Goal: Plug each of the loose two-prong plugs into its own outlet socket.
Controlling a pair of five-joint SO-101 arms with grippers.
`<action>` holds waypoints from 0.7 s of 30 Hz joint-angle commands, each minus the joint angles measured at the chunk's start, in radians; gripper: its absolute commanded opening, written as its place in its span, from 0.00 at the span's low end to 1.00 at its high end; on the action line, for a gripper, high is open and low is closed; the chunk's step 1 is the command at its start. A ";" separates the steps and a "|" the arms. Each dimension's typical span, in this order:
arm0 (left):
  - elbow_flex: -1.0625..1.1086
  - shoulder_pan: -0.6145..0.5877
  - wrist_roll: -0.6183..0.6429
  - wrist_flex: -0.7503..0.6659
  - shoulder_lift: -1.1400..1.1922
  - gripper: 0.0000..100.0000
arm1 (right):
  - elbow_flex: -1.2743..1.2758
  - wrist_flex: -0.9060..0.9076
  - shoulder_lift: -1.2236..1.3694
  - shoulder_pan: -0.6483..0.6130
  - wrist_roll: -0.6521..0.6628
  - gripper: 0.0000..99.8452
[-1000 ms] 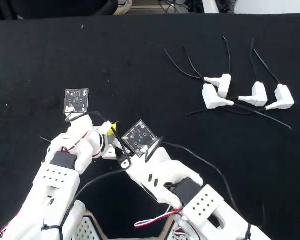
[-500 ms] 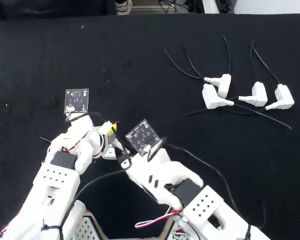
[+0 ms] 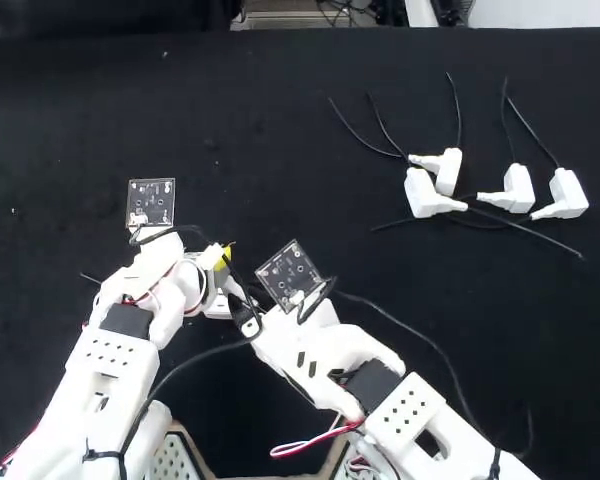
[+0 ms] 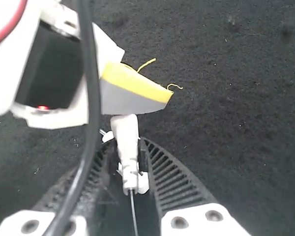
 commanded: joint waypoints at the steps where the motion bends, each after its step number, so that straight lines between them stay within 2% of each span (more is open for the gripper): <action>1: 0.002 -0.001 0.009 -0.002 -0.011 0.23 | -0.016 -0.049 -0.051 -0.006 -0.012 0.01; 6: 0.002 -0.001 0.009 -0.002 -0.011 0.23 | -0.016 -0.054 -0.051 -0.003 -0.037 0.01; 10: 0.004 -0.001 0.009 -0.002 -0.011 0.23 | -0.018 -0.055 -0.051 0.060 -0.054 0.01; 21: -0.008 -0.015 0.009 -0.002 -0.011 0.23 | -0.016 -0.046 -0.044 0.061 -0.048 0.01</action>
